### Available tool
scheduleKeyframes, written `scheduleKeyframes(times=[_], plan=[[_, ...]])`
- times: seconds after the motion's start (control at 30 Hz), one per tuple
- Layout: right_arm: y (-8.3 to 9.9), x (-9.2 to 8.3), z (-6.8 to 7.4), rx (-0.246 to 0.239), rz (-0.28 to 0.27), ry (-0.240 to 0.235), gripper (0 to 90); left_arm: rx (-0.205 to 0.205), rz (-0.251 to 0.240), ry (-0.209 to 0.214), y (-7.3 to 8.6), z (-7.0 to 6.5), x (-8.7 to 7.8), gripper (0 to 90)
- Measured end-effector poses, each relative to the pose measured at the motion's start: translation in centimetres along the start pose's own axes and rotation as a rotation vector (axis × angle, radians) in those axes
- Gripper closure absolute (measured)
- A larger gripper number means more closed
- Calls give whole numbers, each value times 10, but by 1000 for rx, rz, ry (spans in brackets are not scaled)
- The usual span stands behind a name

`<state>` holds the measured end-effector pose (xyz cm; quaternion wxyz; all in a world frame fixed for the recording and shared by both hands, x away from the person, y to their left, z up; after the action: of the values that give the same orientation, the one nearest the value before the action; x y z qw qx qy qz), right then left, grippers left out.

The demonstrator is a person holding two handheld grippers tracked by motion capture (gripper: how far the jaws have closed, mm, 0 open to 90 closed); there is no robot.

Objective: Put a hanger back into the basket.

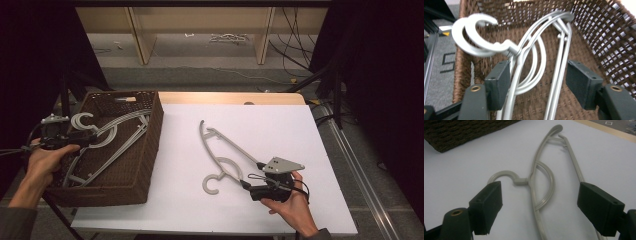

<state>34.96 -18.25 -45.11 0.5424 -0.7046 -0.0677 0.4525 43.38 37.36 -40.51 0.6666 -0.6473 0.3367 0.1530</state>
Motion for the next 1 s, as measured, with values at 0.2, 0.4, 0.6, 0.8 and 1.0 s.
scheduleKeyframes(times=[0.2,0.4,0.6,0.8,1.0], plan=[[0,0,0,-1,2,-1,213,-16,-99,35,-8,-26,-17,253],[1,0,0,-6,1,0,213,-46,-182,139,-14,-64,-33,201],[2,0,1,4,6,-3,213,-18,-259,229,-15,-108,-43,171],[3,1,1,0,5,-2,213,16,-305,310,-8,-149,-48,171],[3,0,2,3,4,0,213,91,-347,376,-1,-184,-49,171]])
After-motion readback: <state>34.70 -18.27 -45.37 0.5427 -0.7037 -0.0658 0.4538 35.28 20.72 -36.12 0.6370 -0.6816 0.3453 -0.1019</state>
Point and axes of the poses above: each handheld gripper's, and its own axes: x roughly forward along the jaws, y roughly out of its underside, z roughly to its left, the point moved 4 cm from there along x, roughly forward along the jaws
